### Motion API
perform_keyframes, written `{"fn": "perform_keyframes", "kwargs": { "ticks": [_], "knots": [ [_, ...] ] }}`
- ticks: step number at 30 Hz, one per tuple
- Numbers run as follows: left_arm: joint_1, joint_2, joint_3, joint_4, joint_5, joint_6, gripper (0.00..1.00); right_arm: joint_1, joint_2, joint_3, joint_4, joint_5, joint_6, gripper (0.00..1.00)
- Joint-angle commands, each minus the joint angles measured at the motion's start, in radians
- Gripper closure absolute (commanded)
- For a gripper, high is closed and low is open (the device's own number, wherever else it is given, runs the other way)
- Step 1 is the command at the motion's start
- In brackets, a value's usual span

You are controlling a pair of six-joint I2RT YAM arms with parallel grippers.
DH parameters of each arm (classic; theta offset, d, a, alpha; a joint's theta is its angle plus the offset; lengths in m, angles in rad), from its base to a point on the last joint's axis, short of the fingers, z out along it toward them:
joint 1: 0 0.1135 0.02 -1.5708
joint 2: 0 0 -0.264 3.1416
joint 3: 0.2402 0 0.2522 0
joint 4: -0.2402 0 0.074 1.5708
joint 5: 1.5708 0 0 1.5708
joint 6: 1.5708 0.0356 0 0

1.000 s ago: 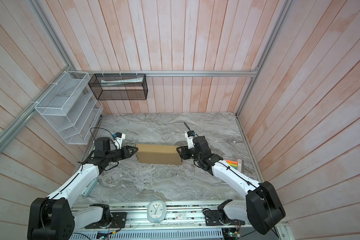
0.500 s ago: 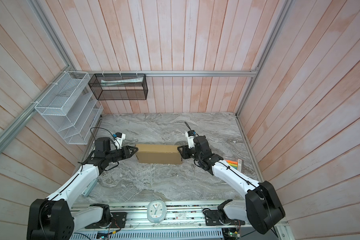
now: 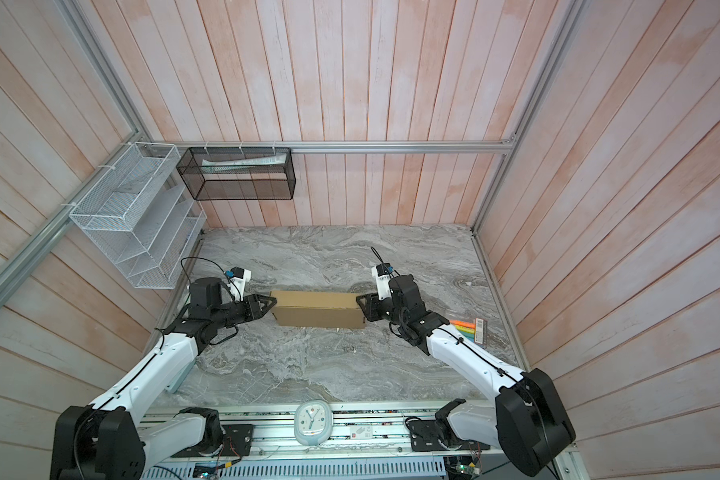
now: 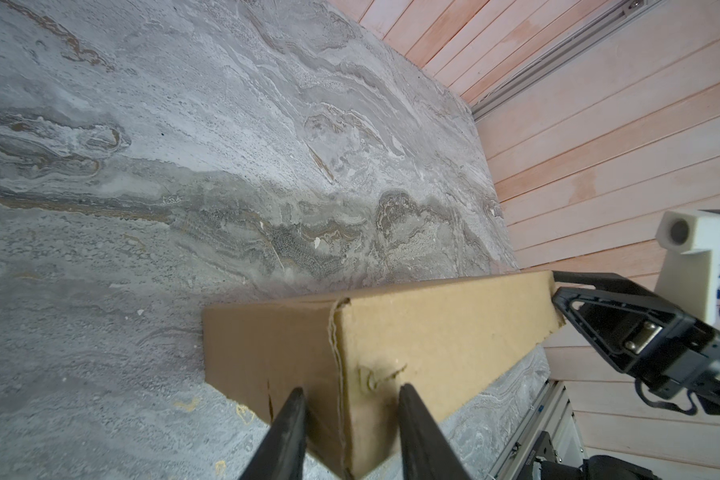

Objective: Fold the paper box
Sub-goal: 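Keep both grippers clamped on the brown box's ends, squeezing it together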

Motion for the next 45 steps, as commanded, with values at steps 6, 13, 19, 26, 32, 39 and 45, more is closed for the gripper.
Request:
{"fn": "perform_keyframes", "kwargs": {
  "ticks": [6,13,19,26,32,39,45],
  "knots": [
    [-0.031,-0.015,-0.033,-0.027,0.054,-0.013,0.62,0.036,0.017,-0.011,-0.08,-0.065,-0.038,0.65],
    [-0.035,-0.039,-0.053,-0.039,0.048,-0.021,0.62,0.044,0.027,-0.006,-0.077,-0.074,-0.046,0.66],
    [-0.038,-0.039,-0.064,-0.037,0.051,-0.026,0.62,0.058,0.031,-0.012,-0.069,-0.076,-0.045,0.66],
    [-0.041,-0.064,-0.082,-0.043,0.048,-0.029,0.63,0.071,0.046,-0.009,-0.068,-0.078,-0.049,0.67],
    [-0.041,-0.072,-0.097,-0.037,0.055,-0.038,0.63,0.083,0.054,0.006,-0.078,-0.076,-0.056,0.67],
    [-0.041,-0.086,-0.104,-0.045,0.055,-0.04,0.63,0.101,0.055,0.001,-0.078,-0.07,-0.048,0.67],
    [-0.043,-0.112,-0.13,-0.043,0.056,-0.051,0.63,0.118,0.057,-0.008,-0.076,-0.064,-0.04,0.67]
  ]
}}
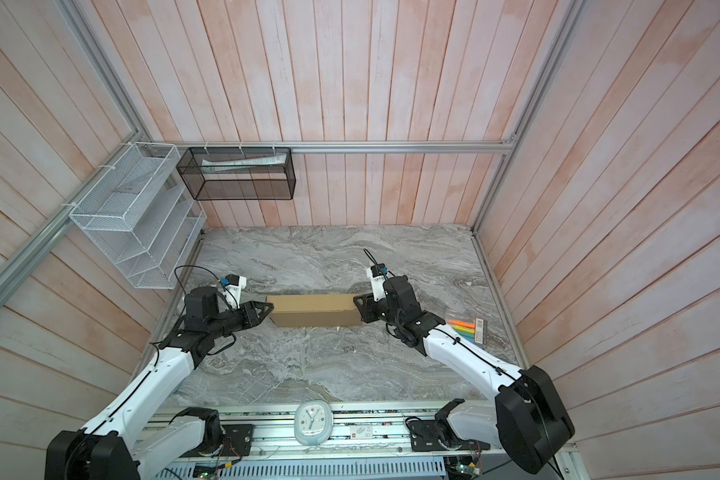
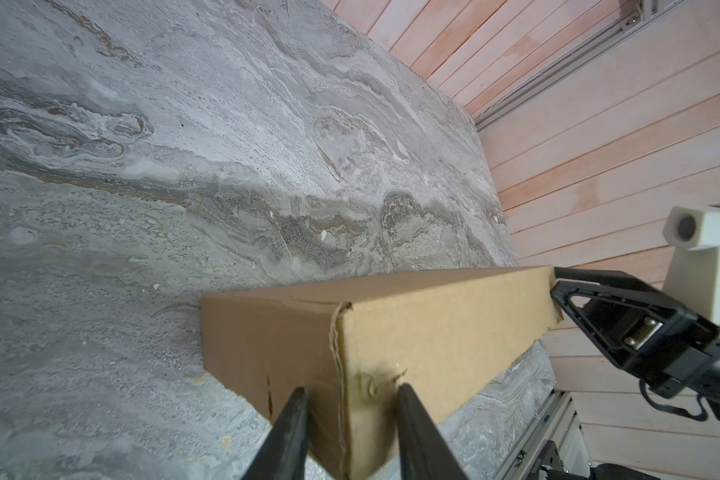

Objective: Fold the paper box
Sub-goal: 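Keep both grippers clamped on the brown box's ends, squeezing it together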

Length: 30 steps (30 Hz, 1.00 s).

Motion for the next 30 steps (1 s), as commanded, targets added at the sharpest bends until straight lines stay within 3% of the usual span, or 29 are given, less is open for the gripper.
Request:
{"fn": "perform_keyframes", "kwargs": {
  "ticks": [1,30],
  "knots": [
    [-0.038,0.002,-0.045,-0.055,0.095,-0.014,0.63,0.067,0.043,-0.021,-0.08,-0.123,-0.006,0.67],
    [-0.062,-0.049,-0.119,-0.031,0.081,-0.067,0.64,0.089,0.02,-0.079,-0.075,-0.108,0.013,0.68]
  ]
}}
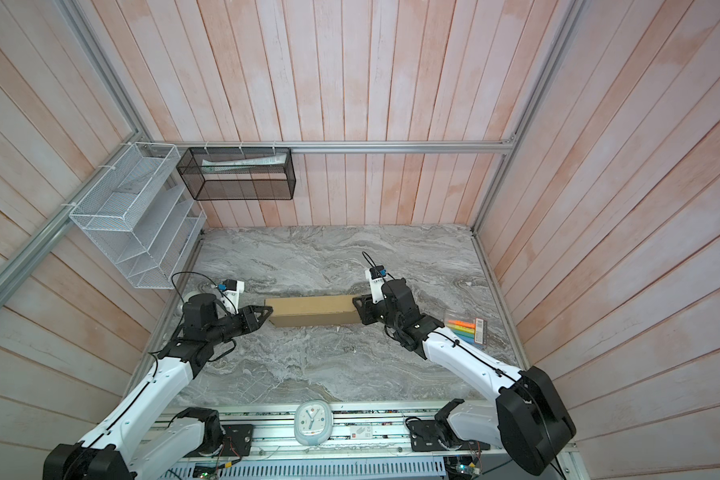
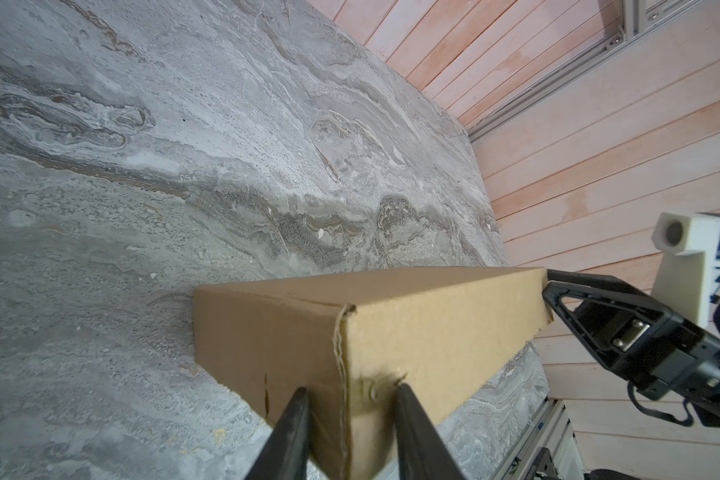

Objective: Fold the paper box
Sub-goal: 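Keep both grippers clamped on the brown box's ends, squeezing it together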

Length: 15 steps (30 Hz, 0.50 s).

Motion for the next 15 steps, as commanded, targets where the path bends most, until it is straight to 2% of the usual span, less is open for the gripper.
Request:
{"fn": "perform_keyframes", "kwargs": {
  "ticks": [1,15],
  "knots": [
    [-0.053,0.012,-0.054,-0.078,0.092,-0.02,0.64,0.066,0.03,-0.052,-0.116,-0.14,0.013,0.68],
    [-0.082,-0.005,-0.122,-0.029,0.091,-0.093,0.65,0.103,-0.001,-0.117,-0.113,-0.117,0.042,0.67]
  ]
}}
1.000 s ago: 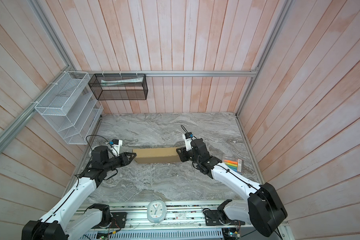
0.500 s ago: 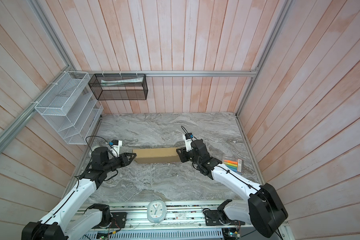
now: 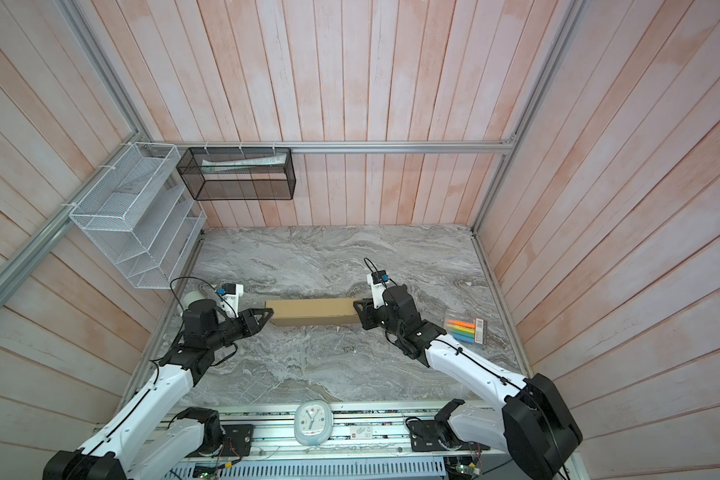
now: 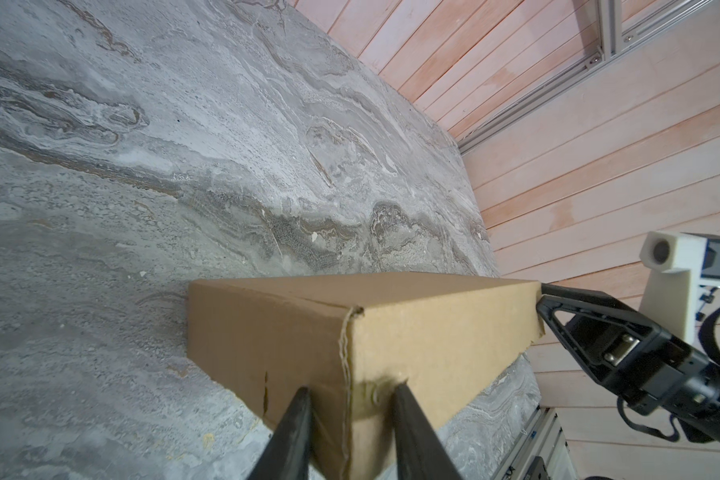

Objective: Fold the paper box
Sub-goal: 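Keep both grippers clamped on the brown box's ends, squeezing it together, then lower the brown box flat onto the table with both grippers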

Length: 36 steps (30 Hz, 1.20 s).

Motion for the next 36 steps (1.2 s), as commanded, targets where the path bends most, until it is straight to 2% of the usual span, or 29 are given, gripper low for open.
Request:
{"fn": "perform_keyframes", "kwargs": {
  "ticks": [1,8,19,27,36],
  "knots": [
    [-0.065,0.029,-0.055,-0.119,0.106,-0.036,0.66,0.077,0.044,-0.064,-0.147,-0.161,0.02,0.67],
    [-0.08,0.012,-0.077,-0.121,0.1,-0.057,0.66,0.098,0.015,-0.1,-0.136,-0.161,0.044,0.67],
    [-0.104,-0.044,-0.11,-0.15,0.075,-0.084,0.66,0.119,-0.054,-0.143,-0.149,-0.129,0.07,0.59],
    [-0.105,-0.037,-0.1,-0.146,0.056,-0.088,0.66,0.119,-0.051,-0.134,-0.133,-0.117,0.066,0.57],
    [-0.106,-0.045,-0.111,-0.141,0.065,-0.098,0.56,0.116,-0.076,-0.118,-0.151,-0.067,0.061,0.47]
  ]
}}
